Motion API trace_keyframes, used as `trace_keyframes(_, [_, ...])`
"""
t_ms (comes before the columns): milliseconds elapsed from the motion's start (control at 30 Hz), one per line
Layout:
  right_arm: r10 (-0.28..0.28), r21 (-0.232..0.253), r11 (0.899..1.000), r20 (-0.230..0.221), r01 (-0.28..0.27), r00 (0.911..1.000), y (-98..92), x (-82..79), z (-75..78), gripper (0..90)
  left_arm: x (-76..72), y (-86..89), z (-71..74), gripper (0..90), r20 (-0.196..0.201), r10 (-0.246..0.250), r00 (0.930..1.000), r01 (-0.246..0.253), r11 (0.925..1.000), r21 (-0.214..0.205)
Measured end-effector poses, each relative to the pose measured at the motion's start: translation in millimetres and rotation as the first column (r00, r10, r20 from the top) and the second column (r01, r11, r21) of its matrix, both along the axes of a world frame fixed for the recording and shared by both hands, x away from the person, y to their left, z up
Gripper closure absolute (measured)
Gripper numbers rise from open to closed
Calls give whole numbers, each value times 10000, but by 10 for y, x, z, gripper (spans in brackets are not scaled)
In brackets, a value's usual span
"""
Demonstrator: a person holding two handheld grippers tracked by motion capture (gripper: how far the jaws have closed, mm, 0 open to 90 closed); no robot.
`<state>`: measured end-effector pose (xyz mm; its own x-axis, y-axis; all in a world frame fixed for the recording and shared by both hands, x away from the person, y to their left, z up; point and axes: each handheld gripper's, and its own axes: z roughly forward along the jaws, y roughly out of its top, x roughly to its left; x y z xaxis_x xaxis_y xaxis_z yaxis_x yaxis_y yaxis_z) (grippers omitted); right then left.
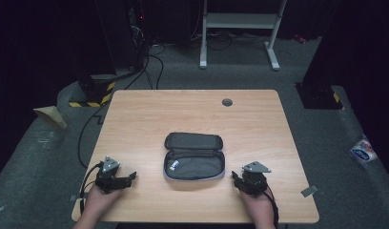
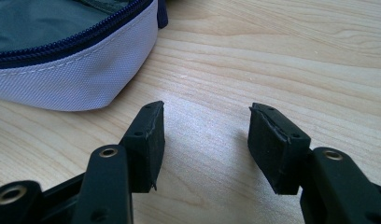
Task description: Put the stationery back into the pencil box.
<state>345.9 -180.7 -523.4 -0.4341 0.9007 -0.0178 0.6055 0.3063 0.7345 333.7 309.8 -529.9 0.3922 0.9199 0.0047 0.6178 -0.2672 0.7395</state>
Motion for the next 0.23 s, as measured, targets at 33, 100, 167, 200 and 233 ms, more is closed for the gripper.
trace_keyframes(33, [-4,3,10000,-1,4,10000,0,0,0,456,0,0,0,162,-1,2,10000,-2,10000,-1])
trace_keyframes(100, [-8,4,10000,0,8,10000,1,1,0,456,0,1,0,162,-4,-5,10000,5,10000,10])
trace_keyframes(167, [-11,7,10000,-4,11,10000,2,2,0,456,0,2,1,162,-16,-24,10000,24,10000,28])
trace_keyframes(200, [-7,-2,10000,2,7,10000,1,3,0,456,0,2,1,162,-16,-23,10000,23,10000,28])
trace_keyframes(233, [-10,6,10000,0,10,10000,2,4,0,456,0,2,1,162,-18,-22,10000,22,10000,29])
